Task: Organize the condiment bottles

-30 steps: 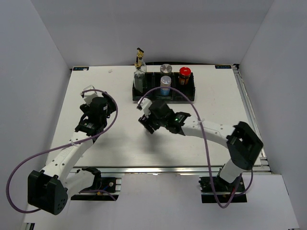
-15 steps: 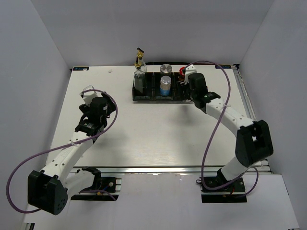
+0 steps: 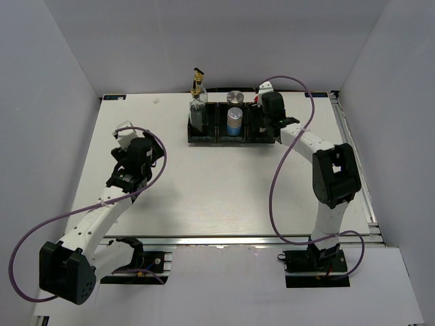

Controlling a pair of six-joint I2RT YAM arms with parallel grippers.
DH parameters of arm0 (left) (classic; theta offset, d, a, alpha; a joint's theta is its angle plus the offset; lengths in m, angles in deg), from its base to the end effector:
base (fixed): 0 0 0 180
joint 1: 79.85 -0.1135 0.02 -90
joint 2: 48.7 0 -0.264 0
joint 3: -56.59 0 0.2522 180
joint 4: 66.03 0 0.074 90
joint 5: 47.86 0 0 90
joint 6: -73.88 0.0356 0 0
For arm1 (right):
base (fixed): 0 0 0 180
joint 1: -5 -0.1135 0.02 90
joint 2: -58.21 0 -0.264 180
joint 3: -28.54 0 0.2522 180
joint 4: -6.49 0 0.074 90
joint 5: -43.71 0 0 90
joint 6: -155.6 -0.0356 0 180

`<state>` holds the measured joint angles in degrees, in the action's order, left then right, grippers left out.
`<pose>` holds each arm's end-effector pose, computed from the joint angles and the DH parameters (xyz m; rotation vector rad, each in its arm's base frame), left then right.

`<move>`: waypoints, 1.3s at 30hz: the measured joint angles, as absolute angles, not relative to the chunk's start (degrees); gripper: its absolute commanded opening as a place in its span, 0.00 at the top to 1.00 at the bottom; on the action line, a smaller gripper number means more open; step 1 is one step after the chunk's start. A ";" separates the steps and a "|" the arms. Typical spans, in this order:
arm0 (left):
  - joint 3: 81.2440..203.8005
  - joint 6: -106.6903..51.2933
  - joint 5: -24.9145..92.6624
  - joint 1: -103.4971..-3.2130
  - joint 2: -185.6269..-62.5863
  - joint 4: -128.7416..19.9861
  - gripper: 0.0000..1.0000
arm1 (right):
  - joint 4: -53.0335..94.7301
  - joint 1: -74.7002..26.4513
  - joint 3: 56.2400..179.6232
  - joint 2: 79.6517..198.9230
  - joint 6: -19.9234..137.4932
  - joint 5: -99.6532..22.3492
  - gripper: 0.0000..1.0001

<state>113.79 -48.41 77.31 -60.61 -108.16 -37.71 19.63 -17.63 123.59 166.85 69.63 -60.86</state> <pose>0.2207 -0.0553 0.2785 -0.5774 1.9153 0.0736 0.4155 0.1635 0.2556 -0.3102 1.9977 -0.0536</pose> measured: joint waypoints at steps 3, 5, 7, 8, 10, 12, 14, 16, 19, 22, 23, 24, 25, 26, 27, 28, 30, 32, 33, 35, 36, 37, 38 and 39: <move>113.77 -48.28 77.58 -60.61 -108.16 -37.71 0.02 | 17.77 -17.11 124.08 168.27 69.57 -60.93 0.97; 113.77 -48.26 77.66 -60.61 -108.16 -37.68 0.02 | 16.81 -16.73 124.08 169.16 69.39 -60.93 0.91; 113.77 -48.24 77.73 -60.61 -108.16 -37.68 0.02 | 16.57 -16.47 124.05 169.95 69.04 -60.93 0.88; 113.77 -48.24 77.75 -60.61 -108.16 -37.68 0.02 | 16.15 -16.34 123.94 170.30 68.93 -60.90 0.86; 113.77 -48.24 77.75 -60.61 -108.16 -37.68 0.02 | 15.35 -16.19 123.86 171.04 68.63 -60.90 0.74; 113.77 -48.24 77.75 -60.63 -108.16 -37.68 0.02 | 14.52 -16.10 123.55 171.65 68.19 -60.90 0.64; 113.77 -48.24 77.75 -60.61 -108.16 -37.68 0.02 | 13.64 -16.08 122.68 171.85 67.62 -60.75 0.47; 113.77 -48.19 77.75 -60.61 -108.16 -37.68 0.02 | 13.29 -16.08 121.85 171.87 67.27 -60.49 0.19; 113.77 -48.08 77.77 -60.61 -108.16 -37.66 0.02 | 12.18 -16.08 121.63 171.92 66.83 -60.47 0.11; 113.77 -48.06 77.77 -60.63 -108.14 -37.64 0.02 | 11.11 -16.08 121.69 171.59 66.73 -60.97 0.11; 113.77 -48.08 77.79 -60.61 -108.14 -37.64 0.02 | 11.15 -16.06 121.69 171.39 66.55 -61.14 0.11; 113.77 -48.08 77.77 -60.61 -108.12 -37.62 0.02 | 11.37 -16.06 121.69 171.09 66.16 -61.34 0.11; 113.77 -48.08 77.79 -60.61 -108.10 -37.55 0.02 | 11.94 -16.06 121.69 170.54 65.89 -61.52 0.11; 113.77 -48.08 77.79 -60.61 -108.05 -37.47 0.02 | 12.66 -16.06 121.69 169.64 65.59 -61.69 0.11; 113.77 -48.08 77.79 -60.63 -107.97 -37.38 0.02 | 13.75 -16.08 121.67 168.27 65.24 -62.00 0.11; 113.77 -48.08 77.82 -60.61 -107.88 -37.27 0.02 | 14.62 -16.08 121.63 166.74 64.85 -62.39 0.10; 113.77 -48.11 77.95 -60.61 -107.57 -37.25 0.02 | 16.59 -16.08 121.23 162.02 63.84 -64.01 0.11; 113.77 -48.13 78.30 -60.61 -107.00 -37.20 0.02 | 18.19 -16.10 119.42 155.33 62.55 -66.94 0.11; 113.77 -48.19 78.52 -60.61 -106.65 -37.20 0.02 | 18.93 -16.06 118.30 151.61 61.72 -68.79 0.11; 113.77 -48.33 78.84 -60.61 -105.95 -37.23 0.02 | 20.59 -15.79 115.05 143.63 59.67 -72.53 0.10; 113.77 -48.46 78.84 -60.63 -105.58 -37.25 0.02 | 21.75 -15.44 113.26 139.83 58.51 -73.93 0.11; 113.77 -48.57 78.84 -60.63 -105.28 -37.25 0.02 | 22.58 -14.90 110.98 136.03 56.80 -75.20 0.11; 113.77 -48.72 78.84 -60.63 -104.97 -37.27 0.02 | 23.00 -14.35 108.14 132.49 55.21 -76.12 0.11; 113.71 -48.87 78.84 -60.63 -104.60 -37.27 0.02 | 23.50 -13.83 104.82 129.14 53.74 -76.86 0.11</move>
